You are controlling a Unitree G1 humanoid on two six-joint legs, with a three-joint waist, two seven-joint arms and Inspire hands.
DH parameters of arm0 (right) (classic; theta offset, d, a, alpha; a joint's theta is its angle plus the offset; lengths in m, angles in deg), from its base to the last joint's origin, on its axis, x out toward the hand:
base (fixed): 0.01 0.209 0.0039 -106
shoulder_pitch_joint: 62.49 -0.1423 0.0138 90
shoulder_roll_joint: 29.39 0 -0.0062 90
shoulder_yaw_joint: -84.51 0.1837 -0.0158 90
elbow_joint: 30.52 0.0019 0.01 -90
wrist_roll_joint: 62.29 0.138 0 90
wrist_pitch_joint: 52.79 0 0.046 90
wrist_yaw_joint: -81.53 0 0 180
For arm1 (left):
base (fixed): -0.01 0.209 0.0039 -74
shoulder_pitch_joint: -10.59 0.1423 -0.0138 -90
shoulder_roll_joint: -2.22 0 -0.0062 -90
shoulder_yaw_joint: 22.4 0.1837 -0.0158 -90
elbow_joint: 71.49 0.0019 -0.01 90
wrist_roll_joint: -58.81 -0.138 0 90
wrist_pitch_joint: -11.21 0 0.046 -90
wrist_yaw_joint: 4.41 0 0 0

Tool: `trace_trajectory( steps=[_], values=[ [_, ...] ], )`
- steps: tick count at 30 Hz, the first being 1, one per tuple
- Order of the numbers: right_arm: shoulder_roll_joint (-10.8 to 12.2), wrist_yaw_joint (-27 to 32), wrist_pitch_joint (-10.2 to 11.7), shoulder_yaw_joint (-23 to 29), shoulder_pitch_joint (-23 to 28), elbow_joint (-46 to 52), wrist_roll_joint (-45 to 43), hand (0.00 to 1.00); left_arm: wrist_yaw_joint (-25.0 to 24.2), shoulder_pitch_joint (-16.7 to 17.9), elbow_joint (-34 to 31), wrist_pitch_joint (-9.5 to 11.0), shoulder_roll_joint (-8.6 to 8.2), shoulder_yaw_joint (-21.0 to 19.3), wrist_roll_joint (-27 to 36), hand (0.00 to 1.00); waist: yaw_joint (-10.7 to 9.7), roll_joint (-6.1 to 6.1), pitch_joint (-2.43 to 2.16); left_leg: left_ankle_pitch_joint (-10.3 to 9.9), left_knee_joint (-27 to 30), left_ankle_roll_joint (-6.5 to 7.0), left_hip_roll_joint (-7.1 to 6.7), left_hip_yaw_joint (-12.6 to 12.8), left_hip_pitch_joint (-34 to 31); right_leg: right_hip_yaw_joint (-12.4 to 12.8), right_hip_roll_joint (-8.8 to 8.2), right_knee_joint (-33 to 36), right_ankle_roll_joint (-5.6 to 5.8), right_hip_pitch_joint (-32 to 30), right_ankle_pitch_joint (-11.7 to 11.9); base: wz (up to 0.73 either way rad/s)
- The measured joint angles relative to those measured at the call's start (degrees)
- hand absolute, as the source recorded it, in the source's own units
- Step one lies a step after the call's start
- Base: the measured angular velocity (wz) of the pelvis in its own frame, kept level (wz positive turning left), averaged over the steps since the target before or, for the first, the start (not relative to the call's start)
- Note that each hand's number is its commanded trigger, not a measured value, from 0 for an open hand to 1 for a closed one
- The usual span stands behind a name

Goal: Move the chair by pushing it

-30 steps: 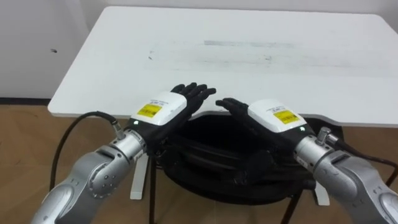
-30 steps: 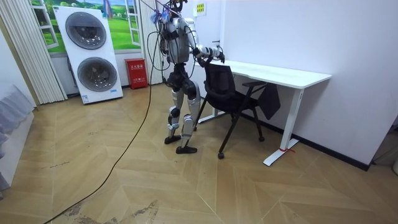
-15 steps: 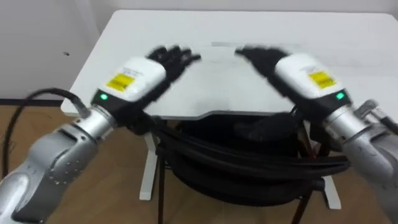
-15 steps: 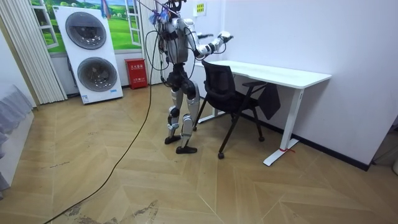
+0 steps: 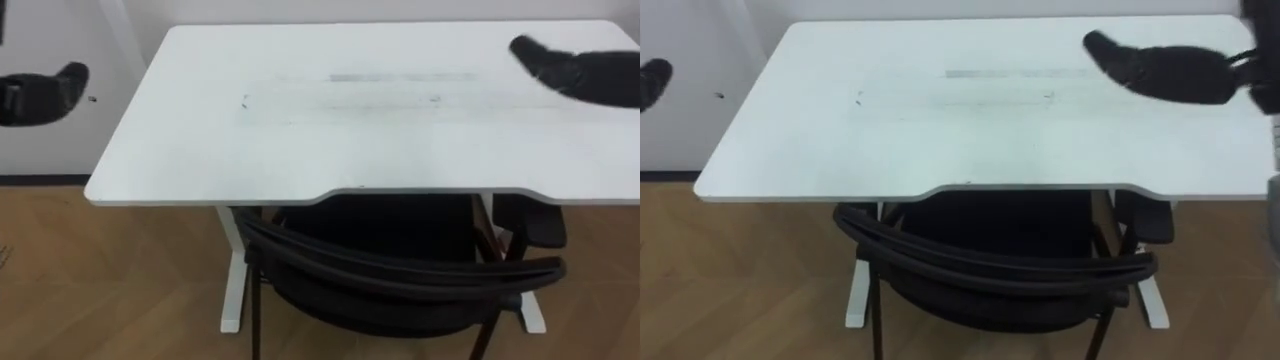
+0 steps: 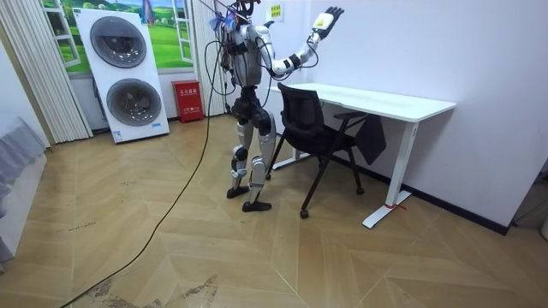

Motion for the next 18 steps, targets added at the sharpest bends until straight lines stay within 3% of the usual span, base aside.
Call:
trace_trajectory(
  steps=[4, 8, 11, 14, 17, 18],
  values=[
    [-0.19, 6.99, -0.74, 4.47, 2.12, -3.19, 1.82, 0.00, 3.18, 3.89, 0.86, -1.50, 0.00, -3.94, 0.47, 0.00, -0.08, 0.07, 0.00, -0.28, -0.06, 0.42, -0.22, 0.26, 0.79, 1.19, 0.00, -0.20, 0.26, 0.67, -0.05, -0.02],
    [-0.21, 13.08, -0.89, 7.03, 3.87, -9.32, 2.66, 0.00, 6.91, 4.84, 4.86, -3.04, 0.00, -6.64, 2.84, 0.00, 0.12, 0.16, 0.02, -0.31, -0.04, 0.47, -0.26, 0.64, 0.80, 2.38, -0.02, 0.00, 0.31, 0.47, -0.09, -0.02],
    [-0.21, 18.25, -2.79, 8.99, 5.69, -13.87, 7.47, 0.00, 10.71, 7.54, 8.02, -4.65, -0.17, -8.69, 5.16, 0.00, 0.15, 0.51, 0.01, -0.44, -0.10, 0.68, -0.28, 0.84, 0.70, 2.80, 0.02, 0.02, 0.45, 0.18, -0.17, -0.02],
    [0.27, 23.34, -4.52, 11.64, 10.62, -16.98, 13.17, 0.00, 14.95, 11.87, 11.65, -6.03, -1.89, -10.46, 7.63, 0.00, 0.32, 1.07, -0.35, -0.67, -0.18, 1.01, -0.31, 1.34, 0.85, 3.13, 0.03, -0.04, 0.59, 0.22, -0.19, -0.01],
    [3.70, 28.68, -5.26, 11.92, 14.87, -19.70, 22.14, 0.00, 20.67, 15.42, 18.36, -6.65, -6.28, -10.43, 13.06, 0.00, 0.41, 1.23, -0.30, -0.71, -0.22, 1.07, -0.39, 1.61, 0.81, 3.79, 0.07, 0.00, 0.68, 0.03, -0.21, -0.02],
    [5.94, 30.48, -5.98, 12.03, 16.15, -21.11, 26.13, 0.00, 22.41, 15.93, 21.97, -7.81, -8.24, -10.43, 15.16, 0.00, 0.49, 1.48, -0.35, -0.91, -0.11, 1.37, -0.23, 2.03, 0.60, 3.98, 0.16, 0.07, 0.70, -0.32, -0.25, -0.07]
  ],
)
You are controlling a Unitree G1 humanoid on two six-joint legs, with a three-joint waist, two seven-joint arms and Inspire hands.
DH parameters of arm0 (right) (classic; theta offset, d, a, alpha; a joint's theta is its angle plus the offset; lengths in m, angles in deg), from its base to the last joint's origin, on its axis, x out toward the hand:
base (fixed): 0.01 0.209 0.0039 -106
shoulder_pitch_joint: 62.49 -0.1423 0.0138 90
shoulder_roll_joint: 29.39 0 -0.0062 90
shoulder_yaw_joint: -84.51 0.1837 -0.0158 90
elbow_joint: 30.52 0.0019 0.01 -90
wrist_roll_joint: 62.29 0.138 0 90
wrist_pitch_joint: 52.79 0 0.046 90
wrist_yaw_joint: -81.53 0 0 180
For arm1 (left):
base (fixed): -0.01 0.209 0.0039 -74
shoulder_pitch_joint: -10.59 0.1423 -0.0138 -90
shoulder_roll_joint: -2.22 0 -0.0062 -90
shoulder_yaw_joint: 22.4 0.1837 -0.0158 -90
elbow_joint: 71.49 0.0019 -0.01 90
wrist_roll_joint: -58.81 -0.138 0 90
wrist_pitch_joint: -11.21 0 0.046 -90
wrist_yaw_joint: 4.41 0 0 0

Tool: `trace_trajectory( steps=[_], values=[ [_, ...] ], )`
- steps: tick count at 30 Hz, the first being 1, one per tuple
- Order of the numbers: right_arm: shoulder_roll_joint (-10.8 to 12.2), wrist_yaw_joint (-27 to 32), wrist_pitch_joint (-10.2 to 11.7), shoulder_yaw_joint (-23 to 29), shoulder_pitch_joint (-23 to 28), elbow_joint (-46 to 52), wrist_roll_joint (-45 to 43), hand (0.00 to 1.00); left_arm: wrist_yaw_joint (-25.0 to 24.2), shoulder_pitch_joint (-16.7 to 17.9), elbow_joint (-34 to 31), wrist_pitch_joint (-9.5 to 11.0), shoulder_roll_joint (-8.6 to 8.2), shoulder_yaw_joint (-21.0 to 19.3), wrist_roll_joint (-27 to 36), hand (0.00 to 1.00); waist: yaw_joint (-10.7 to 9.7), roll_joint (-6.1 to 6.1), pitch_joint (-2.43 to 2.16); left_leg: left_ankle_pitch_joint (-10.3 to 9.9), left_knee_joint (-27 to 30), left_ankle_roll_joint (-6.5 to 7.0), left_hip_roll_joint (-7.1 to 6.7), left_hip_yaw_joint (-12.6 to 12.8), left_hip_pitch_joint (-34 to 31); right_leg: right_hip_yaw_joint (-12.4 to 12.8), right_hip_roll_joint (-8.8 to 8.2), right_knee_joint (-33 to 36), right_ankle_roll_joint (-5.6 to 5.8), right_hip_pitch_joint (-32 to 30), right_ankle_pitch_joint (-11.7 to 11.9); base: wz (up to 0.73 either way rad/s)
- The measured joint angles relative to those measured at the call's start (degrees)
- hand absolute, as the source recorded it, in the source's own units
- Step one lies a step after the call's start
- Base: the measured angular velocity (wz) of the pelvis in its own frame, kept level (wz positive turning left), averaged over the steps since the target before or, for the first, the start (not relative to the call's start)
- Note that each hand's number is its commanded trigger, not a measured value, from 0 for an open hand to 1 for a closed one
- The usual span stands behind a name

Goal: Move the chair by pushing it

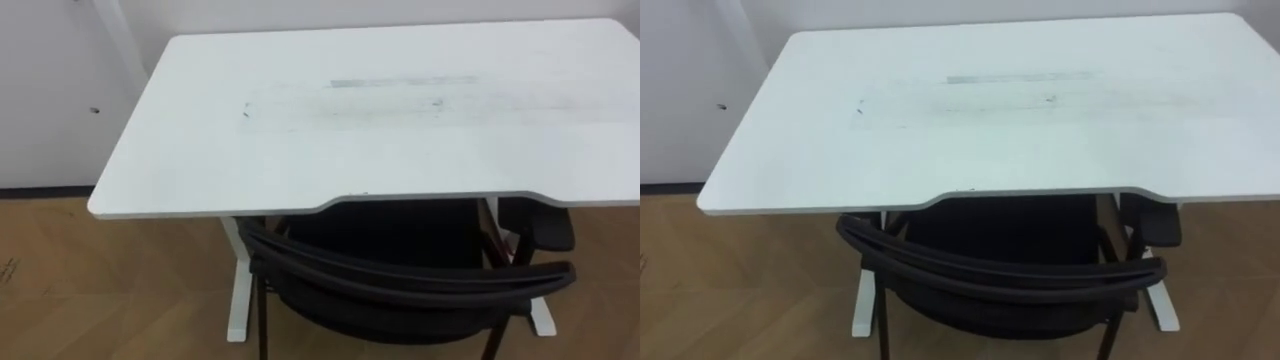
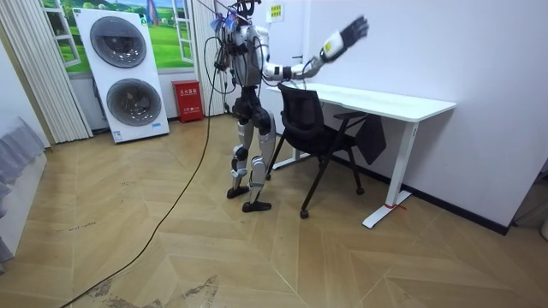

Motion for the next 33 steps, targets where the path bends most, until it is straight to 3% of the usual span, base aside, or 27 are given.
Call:
trace_trajectory(
  steps=[1, 3, 7, 9, 13, 19, 23, 27, 31, 33],
  values=[
    [2.02, 1.79, -0.95, 0.19, 1.00, -2.10, 3.73, 0.00, 1.54, 0.43, 2.93, -1.28, -1.96, 0.07, 2.57, 0.00, -0.10, 0.30, 0.06, -0.26, 0.05, 0.18, 0.13, 0.36, -0.31, 0.18, 0.06, 0.20, 0.05, -0.57, -0.20, -0.05],
    [4.63, 4.04, -2.37, 0.22, 2.06, -5.89, 10.29, 0.00, 3.88, 1.52, 7.24, -2.61, -3.76, 1.22, 7.93, 0.00, -0.25, 0.35, 0.09, -0.33, -0.18, 0.24, 0.13, 0.32, -0.85, 0.15, 0.07, 0.24, 0.09, -1.13, -0.21, 0.02],
    [9.52, 6.48, -4.12, 0.13, 4.58, -16.78, 22.91, 0.00, 4.79, 5.43, 18.93, -3.24, -6.46, 6.18, 17.19, 0.00, -0.33, 1.04, 0.05, -1.00, -0.54, 0.56, 0.00, 0.48, -1.02, 0.29, -0.10, 0.47, 0.32, -1.40, -0.12, 0.00],
    [11.55, 6.55, -4.81, -0.24, 5.57, -22.22, 27.34, 0.00, 4.56, 5.93, 25.71, -3.38, -7.39, 6.83, 20.89, 0.00, -0.34, 0.97, 0.08, -1.21, -0.62, 0.57, 0.02, 0.70, -0.97, 0.41, -0.13, 0.93, 0.43, -1.52, -0.18, -0.04],
    [15.09, 2.86, -5.57, -1.36, 6.20, -35.76, 36.46, 0.00, 1.38, 6.83, 37.89, -3.74, -9.55, 8.50, 27.33, 0.00, -0.54, 0.48, 0.06, -1.47, -0.66, 0.67, -0.09, 0.78, -0.79, 0.68, -0.25, 0.97, 0.64, -1.44, -0.32, -0.01],
    [15.99, -8.18, -7.68, -5.67, 5.47, -50.41, 44.30, 0.00, -5.89, 7.06, 50.07, -5.16, -10.46, 10.22, 31.07, 0.00, -0.49, 0.18, 0.13, -2.18, -0.05, 0.82, -0.12, 0.94, -0.11, 1.19, -0.35, 0.89, 0.86, -0.75, -0.48, -0.01],
    [16.12, -15.66, -9.77, -7.27, 3.48, -55.88, 46.36, 0.00, -10.24, 7.10, 51.21, -6.80, -11.29, 10.24, 30.90, 0.00, -0.42, 0.11, 0.16, -2.45, 0.20, 0.91, -0.12, 1.12, 0.27, 1.31, -0.41, 1.03, 0.95, -0.50, -0.58, -0.02],
    [16.59, -25.78, -12.07, -12.00, 1.01, -60.39, 47.46, 0.00, -14.42, 6.40, 52.22, -8.89, -12.24, 11.76, 30.97, 0.00, -0.81, 0.10, 0.16, -2.45, 0.20, 0.91, -0.12, 1.26, 0.34, 1.41, -0.41, 0.99, 0.94, -0.46, -0.57, 0.00],
    [16.81, -34.00, -14.69, -17.51, -0.20, -60.87, 46.49, 0.00, -18.80, 4.61, 53.66, -11.39, -13.25, 15.98, 30.86, 0.00, -1.00, -0.17, 0.14, -2.42, 0.60, 0.93, -0.23, 1.51, 0.32, 1.43, -0.50, 0.81, 1.00, -0.28, -0.56, 0.00],
    [17.15, -36.95, -14.80, -19.23, -0.63, -60.88, 46.13, 0.00, -20.85, 3.49, 54.27, -11.92, -13.28, 17.06, 30.77, 0.00, -1.01, -0.56, 0.26, -2.42, 1.08, 0.93, -0.21, 1.57, 0.27, 1.43, -0.45, 0.70, 1.00, -0.18, -0.56, 0.00]
  ],
)
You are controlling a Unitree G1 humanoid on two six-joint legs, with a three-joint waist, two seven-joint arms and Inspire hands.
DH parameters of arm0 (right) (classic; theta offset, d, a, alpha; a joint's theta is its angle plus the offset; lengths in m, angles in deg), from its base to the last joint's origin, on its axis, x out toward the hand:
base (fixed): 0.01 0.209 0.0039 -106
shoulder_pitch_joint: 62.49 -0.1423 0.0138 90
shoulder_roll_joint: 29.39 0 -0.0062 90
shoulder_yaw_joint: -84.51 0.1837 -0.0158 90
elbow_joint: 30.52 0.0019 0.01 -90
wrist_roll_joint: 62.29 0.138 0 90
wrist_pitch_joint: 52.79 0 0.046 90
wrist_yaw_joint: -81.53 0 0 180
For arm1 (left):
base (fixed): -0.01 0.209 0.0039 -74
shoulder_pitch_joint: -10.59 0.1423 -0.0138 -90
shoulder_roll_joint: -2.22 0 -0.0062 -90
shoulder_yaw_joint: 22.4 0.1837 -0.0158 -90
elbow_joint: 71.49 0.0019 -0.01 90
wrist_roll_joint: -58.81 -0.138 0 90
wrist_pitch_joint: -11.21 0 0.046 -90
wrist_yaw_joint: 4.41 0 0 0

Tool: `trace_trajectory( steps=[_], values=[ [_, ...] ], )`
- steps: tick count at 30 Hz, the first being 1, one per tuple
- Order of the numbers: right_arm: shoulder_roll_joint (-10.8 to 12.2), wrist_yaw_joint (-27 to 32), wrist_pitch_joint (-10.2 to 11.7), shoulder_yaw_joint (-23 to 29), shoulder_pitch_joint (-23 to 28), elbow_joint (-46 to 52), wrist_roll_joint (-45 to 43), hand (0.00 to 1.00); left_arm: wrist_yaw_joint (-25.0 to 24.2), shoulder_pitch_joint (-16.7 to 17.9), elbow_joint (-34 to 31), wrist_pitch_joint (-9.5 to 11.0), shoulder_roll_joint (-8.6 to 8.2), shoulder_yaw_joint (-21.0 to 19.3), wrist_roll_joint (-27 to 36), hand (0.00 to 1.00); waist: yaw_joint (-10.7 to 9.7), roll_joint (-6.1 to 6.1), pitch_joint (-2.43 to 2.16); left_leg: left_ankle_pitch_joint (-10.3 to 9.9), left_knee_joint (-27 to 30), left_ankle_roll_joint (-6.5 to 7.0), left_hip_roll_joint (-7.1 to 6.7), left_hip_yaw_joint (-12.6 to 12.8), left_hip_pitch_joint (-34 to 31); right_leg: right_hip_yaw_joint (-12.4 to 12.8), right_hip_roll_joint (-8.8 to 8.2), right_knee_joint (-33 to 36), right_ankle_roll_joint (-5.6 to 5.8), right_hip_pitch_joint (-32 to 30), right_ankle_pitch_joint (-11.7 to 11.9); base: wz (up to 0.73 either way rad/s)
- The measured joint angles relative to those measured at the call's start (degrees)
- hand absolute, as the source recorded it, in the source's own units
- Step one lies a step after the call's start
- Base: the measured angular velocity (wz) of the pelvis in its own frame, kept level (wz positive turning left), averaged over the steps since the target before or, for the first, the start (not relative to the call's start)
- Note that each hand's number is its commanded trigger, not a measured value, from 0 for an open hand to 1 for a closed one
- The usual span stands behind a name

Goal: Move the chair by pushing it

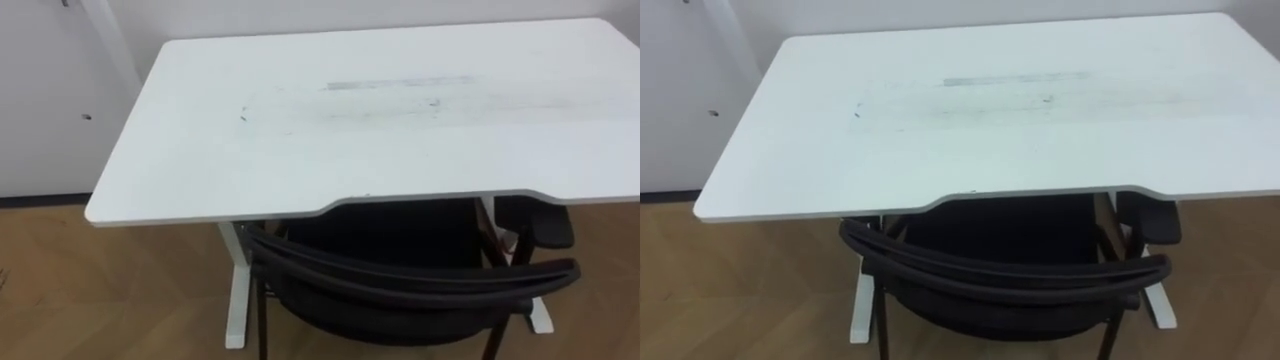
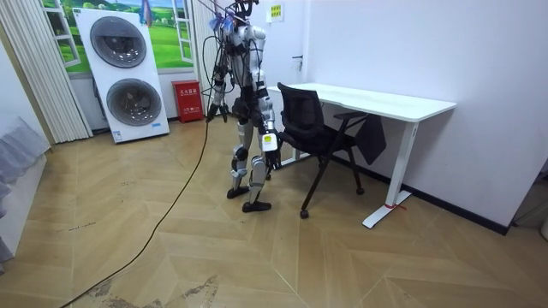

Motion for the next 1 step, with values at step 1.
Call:
trace_trajectory(
  steps=[1],
  values=[
    [0.16, -1.78, 0.02, -1.01, -0.73, -0.16, -0.26, 0.00, -1.19, -1.07, 0.93, -0.34, 0.01, 0.65, -0.45, 0.00, -0.05, -0.11, 0.06, 0.00, -0.06, 0.00, 0.06, 0.04, 0.00, 0.05, 0.10, -0.23, -0.02, 0.02, 0.03, 0.00]
  ],
)
